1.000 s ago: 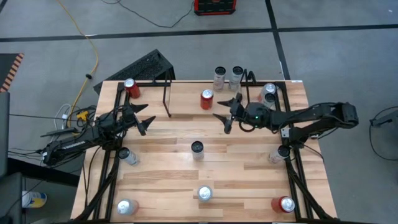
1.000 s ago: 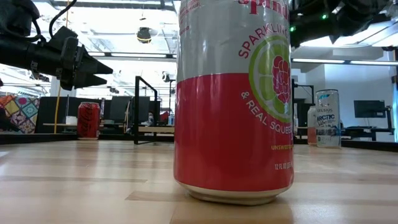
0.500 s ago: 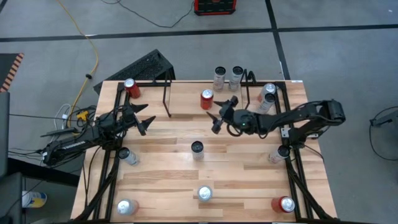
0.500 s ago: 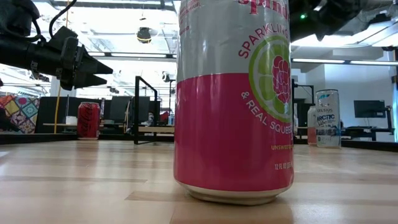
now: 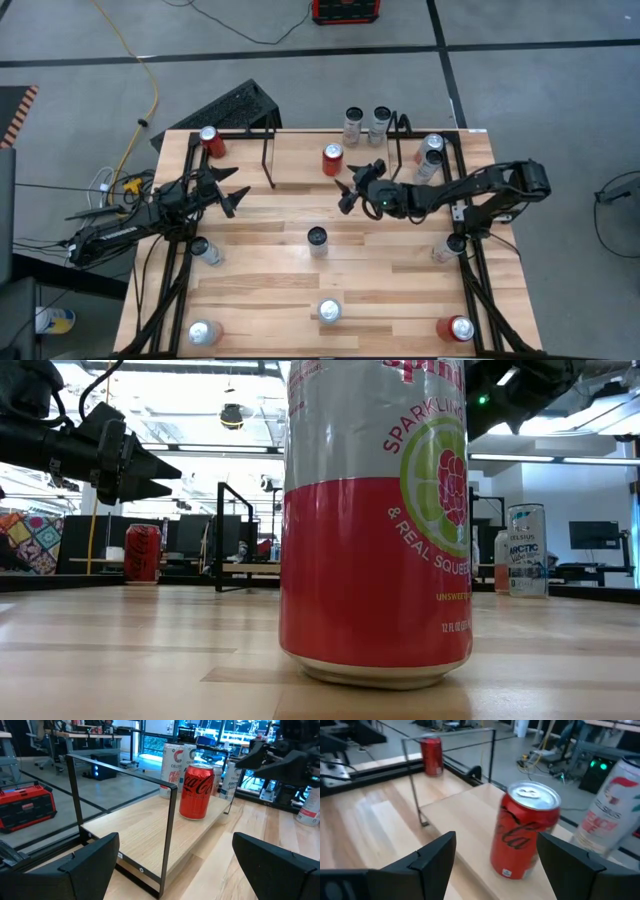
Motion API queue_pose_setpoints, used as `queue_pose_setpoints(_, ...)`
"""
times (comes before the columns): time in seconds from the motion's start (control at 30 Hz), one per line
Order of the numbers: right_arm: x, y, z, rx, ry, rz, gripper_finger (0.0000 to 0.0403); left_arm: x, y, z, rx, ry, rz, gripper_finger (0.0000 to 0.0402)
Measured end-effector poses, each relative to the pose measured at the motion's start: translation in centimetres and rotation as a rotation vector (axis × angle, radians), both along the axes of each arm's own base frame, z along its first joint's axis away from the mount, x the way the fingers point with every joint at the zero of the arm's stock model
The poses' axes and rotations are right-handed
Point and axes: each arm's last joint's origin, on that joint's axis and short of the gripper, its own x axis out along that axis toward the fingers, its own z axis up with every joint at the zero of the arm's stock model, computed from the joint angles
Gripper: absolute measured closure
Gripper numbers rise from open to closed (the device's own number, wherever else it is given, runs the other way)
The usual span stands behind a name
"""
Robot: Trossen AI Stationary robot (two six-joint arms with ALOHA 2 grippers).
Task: Place canned beverage on shelf
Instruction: Put the middle red black soda can on the shelf
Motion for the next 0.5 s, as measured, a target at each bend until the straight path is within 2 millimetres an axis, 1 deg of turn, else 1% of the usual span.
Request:
queue_pose_setpoints(0.33,-0.4,-1.0,-0.2,0.003,-0.016,-0.151,0.0103,0.0,0.0,0.0,0.000,0.000,0.000,0.0027)
queue_pose_setpoints(0.5,-0.5,-2.0,-0.1,0.007,-0.024,-0.192,0.0125,0.0,0.0,0.0,0.000,0.000,0.000,0.0027)
